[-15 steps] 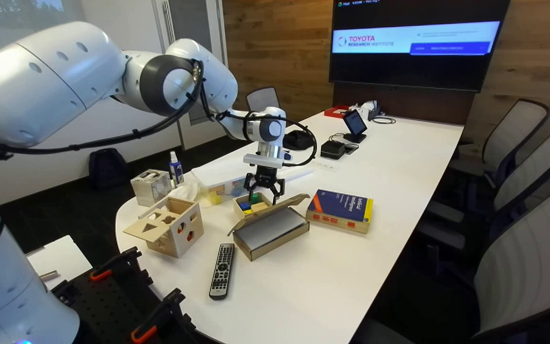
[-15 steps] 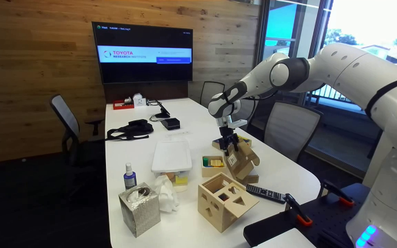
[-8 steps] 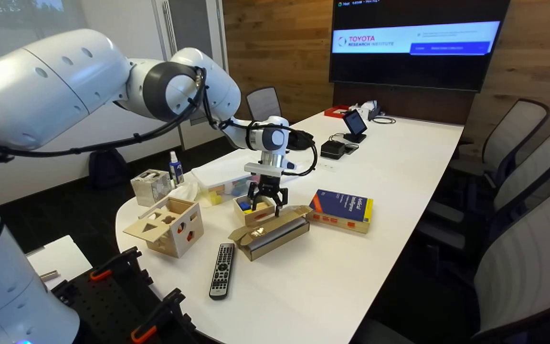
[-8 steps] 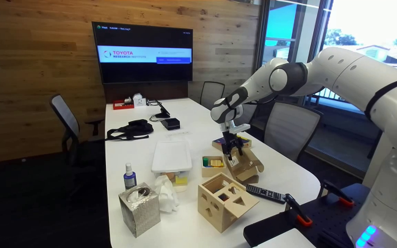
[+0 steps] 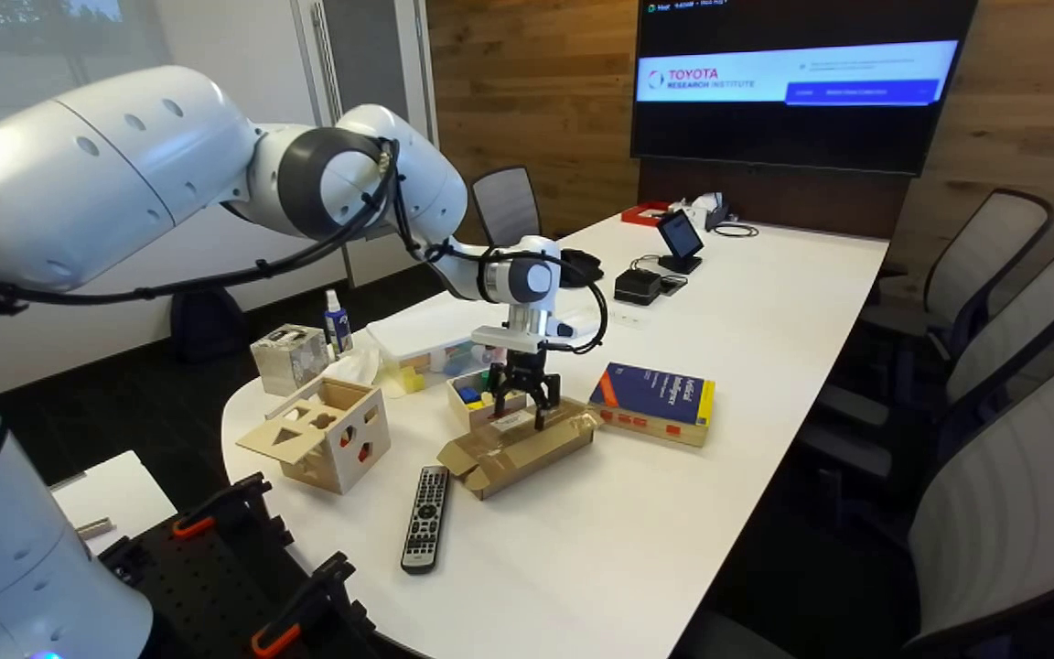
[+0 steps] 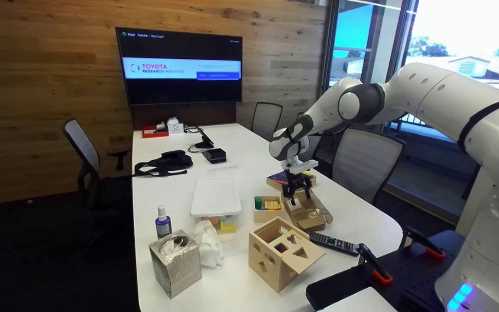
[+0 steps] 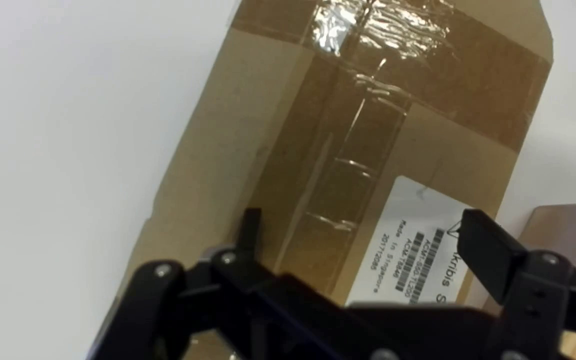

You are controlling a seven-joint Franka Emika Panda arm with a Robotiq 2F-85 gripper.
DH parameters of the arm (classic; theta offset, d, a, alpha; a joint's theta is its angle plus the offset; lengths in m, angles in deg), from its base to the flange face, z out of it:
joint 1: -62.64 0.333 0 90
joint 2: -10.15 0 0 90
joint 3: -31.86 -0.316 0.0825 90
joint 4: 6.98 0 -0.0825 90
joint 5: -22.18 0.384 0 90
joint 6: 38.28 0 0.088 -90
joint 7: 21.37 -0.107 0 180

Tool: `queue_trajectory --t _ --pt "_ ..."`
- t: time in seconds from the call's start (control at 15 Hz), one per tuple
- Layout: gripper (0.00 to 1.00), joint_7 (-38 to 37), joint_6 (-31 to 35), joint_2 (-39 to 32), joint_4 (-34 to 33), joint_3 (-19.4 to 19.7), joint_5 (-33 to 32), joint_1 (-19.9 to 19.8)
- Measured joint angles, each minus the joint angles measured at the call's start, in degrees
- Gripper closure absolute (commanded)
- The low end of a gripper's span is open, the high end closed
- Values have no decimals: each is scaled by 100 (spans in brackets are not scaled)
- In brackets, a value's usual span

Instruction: Close the brown box.

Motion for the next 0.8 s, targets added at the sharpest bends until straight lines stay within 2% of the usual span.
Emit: queue_trajectory --t 0.8 --pt "0 -102 14 -229 -82 -3 293 -145"
